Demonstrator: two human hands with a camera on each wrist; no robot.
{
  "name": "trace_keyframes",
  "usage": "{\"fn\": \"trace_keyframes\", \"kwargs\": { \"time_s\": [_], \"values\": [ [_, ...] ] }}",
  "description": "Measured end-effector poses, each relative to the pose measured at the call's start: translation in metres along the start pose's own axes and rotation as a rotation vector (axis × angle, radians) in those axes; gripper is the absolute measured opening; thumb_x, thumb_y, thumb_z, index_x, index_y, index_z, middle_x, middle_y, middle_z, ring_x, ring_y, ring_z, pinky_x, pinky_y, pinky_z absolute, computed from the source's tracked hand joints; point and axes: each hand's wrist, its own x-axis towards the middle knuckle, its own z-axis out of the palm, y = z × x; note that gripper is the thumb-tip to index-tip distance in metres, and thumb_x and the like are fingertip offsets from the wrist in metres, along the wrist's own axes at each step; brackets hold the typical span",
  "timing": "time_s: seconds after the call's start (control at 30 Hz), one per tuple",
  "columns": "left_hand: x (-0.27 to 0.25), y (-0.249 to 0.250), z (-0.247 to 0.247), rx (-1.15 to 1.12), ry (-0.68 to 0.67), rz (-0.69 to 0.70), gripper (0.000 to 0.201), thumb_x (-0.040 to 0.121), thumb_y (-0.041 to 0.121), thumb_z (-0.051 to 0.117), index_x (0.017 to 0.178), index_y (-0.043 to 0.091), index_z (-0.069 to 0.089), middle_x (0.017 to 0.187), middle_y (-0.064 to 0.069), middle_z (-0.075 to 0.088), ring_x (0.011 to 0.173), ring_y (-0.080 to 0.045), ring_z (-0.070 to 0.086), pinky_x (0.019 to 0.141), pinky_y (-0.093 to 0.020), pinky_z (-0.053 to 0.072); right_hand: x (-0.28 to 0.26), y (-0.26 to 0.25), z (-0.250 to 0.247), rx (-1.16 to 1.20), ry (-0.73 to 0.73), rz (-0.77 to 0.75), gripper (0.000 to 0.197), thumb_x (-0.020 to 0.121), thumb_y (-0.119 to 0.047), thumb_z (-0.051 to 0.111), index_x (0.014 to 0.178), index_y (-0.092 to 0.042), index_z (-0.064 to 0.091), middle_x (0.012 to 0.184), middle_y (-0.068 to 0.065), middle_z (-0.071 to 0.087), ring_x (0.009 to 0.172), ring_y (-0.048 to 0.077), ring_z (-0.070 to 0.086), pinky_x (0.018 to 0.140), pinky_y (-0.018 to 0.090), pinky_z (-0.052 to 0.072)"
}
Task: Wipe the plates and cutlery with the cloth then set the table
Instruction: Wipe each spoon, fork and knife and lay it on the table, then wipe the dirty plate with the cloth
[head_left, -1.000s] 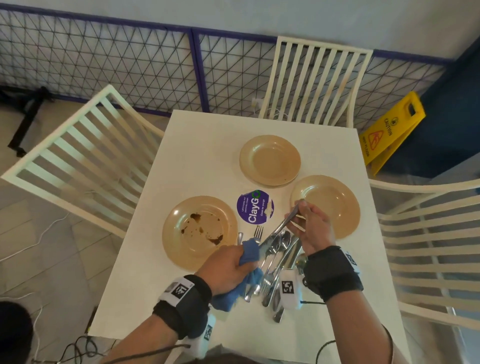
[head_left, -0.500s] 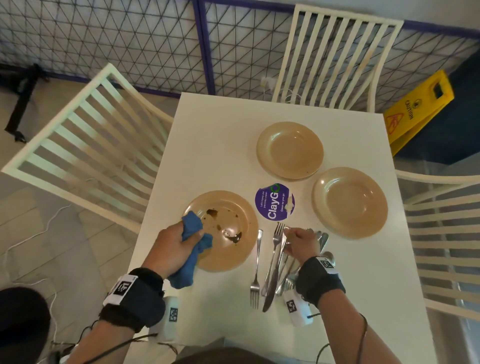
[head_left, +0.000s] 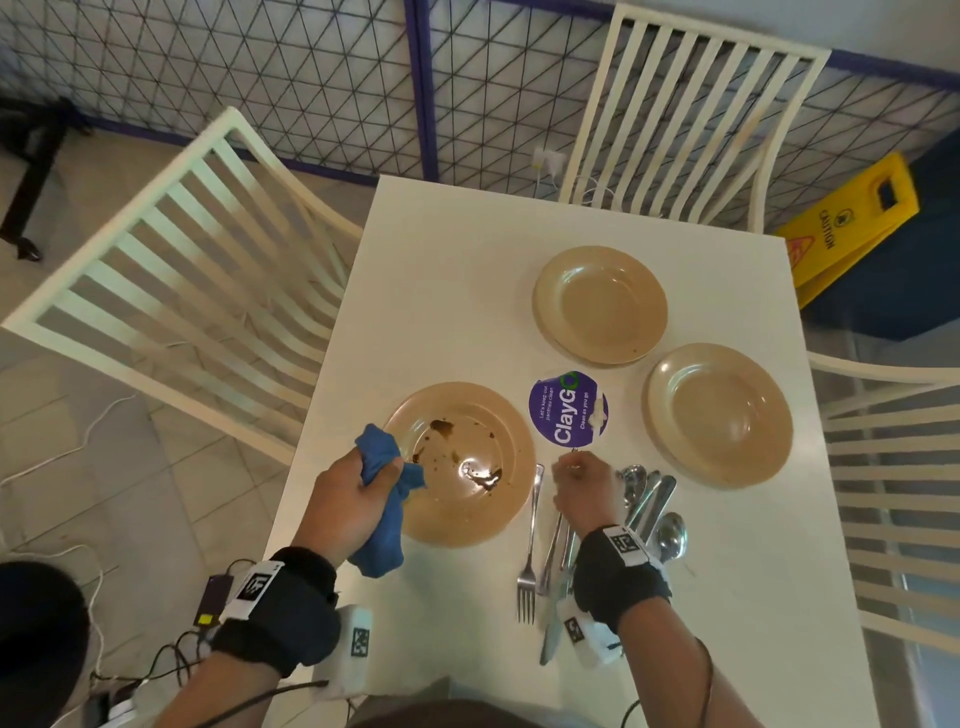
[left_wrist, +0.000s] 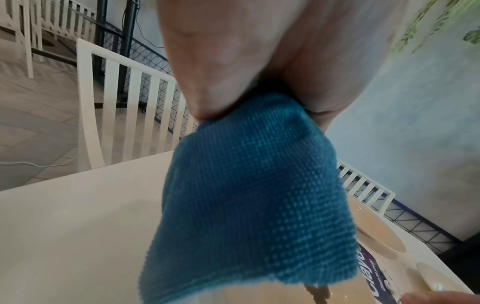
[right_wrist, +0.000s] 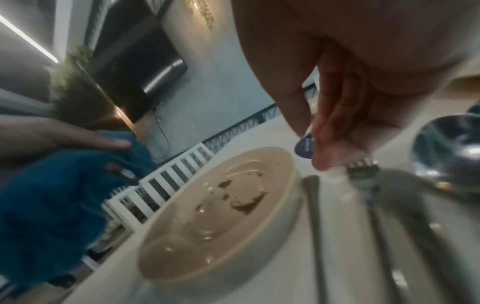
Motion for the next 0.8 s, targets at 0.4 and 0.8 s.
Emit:
{"fn": "trace_keyframes", "kwargs": {
  "time_s": [0.4, 0.8],
  "values": [
    [-0.002, 0.032, 0.024, -0.112, -0.12, -0.047, 0.02, 0.098, 0.02, 0.055, 0.11, 0.005, 0.062, 0.101, -0.016, 0.069, 0.097, -0.027, 0.066, 0.09, -0.04, 0.051, -0.005, -0.001, 0.034, 0.449, -0.301, 0.244, 0.035, 0.088, -0.002, 0.057, 0.123, -0.007, 0.057, 0.093, 0.013, 0.068, 0.084, 0.029, 0.068, 0.084, 0.044, 0.059],
    [-0.019, 0.069, 0.073, 0.358, -0.324, 0.194, 0.039, 0.088, 0.035, 0.061, 0.121, 0.016, 0.053, 0.128, -0.007, 0.056, 0.121, -0.027, 0.051, 0.1, -0.046, 0.046, -0.032, 0.017, -0.003, 0.881, -0.537, 0.188, 0.039, 0.096, 0.003, 0.042, 0.131, -0.013, 0.046, 0.122, 0.025, 0.064, 0.099, 0.035, 0.065, 0.082, 0.053, 0.059]
  ]
}}
